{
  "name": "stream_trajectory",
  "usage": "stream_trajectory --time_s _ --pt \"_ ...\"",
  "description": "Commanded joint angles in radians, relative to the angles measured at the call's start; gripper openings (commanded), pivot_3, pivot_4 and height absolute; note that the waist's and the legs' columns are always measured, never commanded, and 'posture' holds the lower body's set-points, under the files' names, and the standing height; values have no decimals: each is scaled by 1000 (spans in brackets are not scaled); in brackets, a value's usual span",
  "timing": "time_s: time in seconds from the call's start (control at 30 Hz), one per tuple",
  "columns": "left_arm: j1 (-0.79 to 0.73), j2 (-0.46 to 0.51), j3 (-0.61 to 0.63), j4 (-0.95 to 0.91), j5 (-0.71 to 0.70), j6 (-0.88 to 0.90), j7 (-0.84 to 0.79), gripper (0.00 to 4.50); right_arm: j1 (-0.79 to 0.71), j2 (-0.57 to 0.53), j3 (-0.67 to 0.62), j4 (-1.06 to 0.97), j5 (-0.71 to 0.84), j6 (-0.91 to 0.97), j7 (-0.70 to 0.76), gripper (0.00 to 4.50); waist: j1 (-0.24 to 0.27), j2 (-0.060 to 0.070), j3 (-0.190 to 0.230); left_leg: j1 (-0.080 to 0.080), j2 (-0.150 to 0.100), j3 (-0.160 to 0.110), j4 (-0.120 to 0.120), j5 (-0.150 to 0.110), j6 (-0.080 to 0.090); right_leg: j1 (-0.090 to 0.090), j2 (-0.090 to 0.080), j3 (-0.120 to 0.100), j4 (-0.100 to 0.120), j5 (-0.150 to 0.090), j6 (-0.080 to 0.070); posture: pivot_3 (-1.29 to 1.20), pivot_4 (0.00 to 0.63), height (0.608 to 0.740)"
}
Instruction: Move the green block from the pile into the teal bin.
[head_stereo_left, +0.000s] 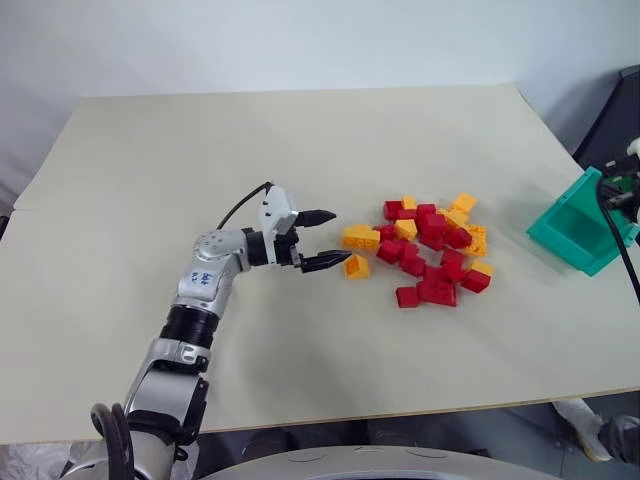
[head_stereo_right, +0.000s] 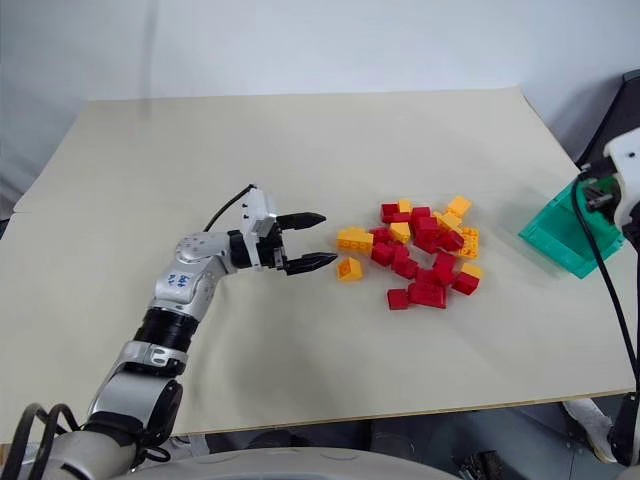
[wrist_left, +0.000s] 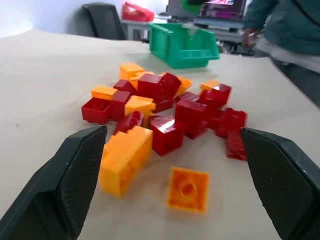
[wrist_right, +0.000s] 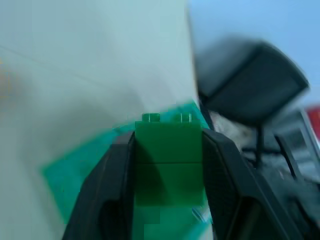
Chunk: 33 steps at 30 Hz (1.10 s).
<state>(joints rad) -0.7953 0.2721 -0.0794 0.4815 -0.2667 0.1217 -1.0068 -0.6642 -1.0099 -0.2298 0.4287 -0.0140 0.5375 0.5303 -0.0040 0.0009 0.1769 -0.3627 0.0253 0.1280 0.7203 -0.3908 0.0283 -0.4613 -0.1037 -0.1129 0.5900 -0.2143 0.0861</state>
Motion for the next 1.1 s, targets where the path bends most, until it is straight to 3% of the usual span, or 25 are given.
stream_trajectory --time_s 0.03,0.1,0.27,0.4,0.57,0.67,0.93,1.1 --pt "-63 -34 2 57 36 -31 70 4500 -111 1 33 162 -49 -125 -71 1459 -3 0 0 1 0 1 -1 0 0 0 0 1 0 0 0 0 150 740" --pt "-93 -53 6 114 54 -64 96 4500 -183 15 64 295 -71 -184 -103 1459 -5 0 0 4 0 3 -2 1 0 1 0 3 0 0 0 0 150 740" --pt "-122 -75 12 181 68 -124 106 4500 -296 46 96 525 -75 -331 -104 3049 -10 0 0 6 2 5 -5 2 -1 1 2 5 0 1 0 0 150 740" --pt "-119 -70 19 183 69 -149 114 4500 -325 38 123 566 -92 -366 -109 4436 -7 0 0 4 4 5 -5 3 -1 0 2 5 0 1 0 0 150 740" --pt "-99 -52 29 169 60 -150 102 4500 -292 39 108 445 -62 -327 -68 4476 -8 0 0 5 5 5 -5 3 -1 0 2 6 0 1 0 0 150 740" --pt "-67 -35 39 132 45 -140 72 4500 -206 33 82 271 -12 -292 12 4476 -7 1 0 5 5 5 -5 3 -1 0 2 6 0 1 0 0 150 740" --pt "115 104 80 -40 -24 -51 -46 4500 150 37 -57 -256 261 -200 314 4476 2 1 0 5 5 5 -3 3 -1 0 2 6 1 1 0 0 150 740" --pt "240 240 143 -114 -61 -32 -107 4500 420 10 -124 -408 425 -186 587 4476 6 1 0 7 6 4 -3 2 -1 2 2 6 1 1 0 0 150 740"
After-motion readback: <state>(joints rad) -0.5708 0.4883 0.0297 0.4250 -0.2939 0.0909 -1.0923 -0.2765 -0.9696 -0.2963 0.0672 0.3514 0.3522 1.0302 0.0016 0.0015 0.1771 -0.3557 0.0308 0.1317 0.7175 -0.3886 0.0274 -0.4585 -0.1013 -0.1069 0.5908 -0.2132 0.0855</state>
